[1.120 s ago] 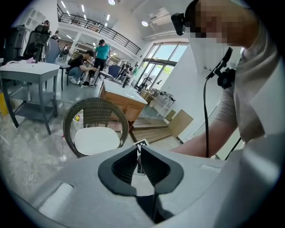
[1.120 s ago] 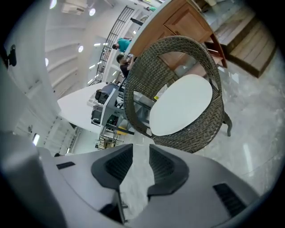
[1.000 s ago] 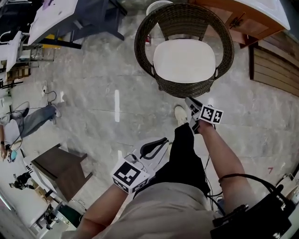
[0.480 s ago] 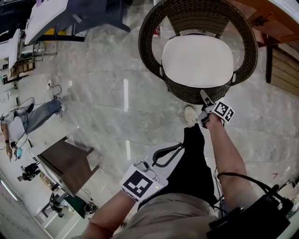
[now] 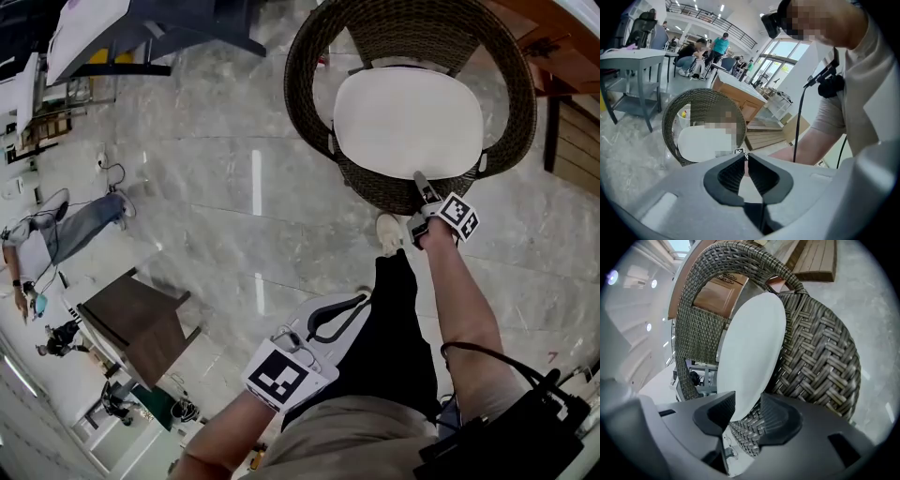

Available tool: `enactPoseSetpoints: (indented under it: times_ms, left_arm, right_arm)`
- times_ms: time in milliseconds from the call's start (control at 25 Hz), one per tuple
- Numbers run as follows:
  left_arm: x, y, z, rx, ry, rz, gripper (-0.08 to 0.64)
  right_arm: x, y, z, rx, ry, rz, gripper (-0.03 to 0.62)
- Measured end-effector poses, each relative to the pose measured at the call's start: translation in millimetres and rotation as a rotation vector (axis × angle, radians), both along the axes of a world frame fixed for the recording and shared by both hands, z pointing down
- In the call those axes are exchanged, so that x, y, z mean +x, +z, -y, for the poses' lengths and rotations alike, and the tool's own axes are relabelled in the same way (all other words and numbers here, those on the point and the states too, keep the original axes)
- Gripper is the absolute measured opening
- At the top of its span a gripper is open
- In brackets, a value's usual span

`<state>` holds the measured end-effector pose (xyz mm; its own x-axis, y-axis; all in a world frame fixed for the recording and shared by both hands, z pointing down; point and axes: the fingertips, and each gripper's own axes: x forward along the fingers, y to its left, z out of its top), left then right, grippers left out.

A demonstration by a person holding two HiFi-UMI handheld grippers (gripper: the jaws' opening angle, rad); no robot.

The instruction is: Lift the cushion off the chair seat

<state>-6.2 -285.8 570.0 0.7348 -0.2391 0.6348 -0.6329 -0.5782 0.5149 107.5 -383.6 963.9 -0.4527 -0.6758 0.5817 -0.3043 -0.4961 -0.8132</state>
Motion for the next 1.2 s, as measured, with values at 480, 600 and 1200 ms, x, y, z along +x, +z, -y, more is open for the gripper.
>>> enactPoseSetpoints:
  times_ms: [480, 600, 1200]
  left_arm:
    - [-12, -1, 10, 0.025, -0.06, -0.031, 0.009]
    - [-17, 0, 8, 0.022, -0.065, -0.031, 0.009]
    - [-35, -32, -16, 0.103, -0.071, -0.071, 0.009]
  right_arm:
    - [5, 4, 23, 0.012, -0.032, -0.048, 0.07]
    - [5, -1, 21, 0.029, -0.058, -0.059, 0.06]
    - [-9, -81, 22, 0.178, -0.036, -0.05, 0.043]
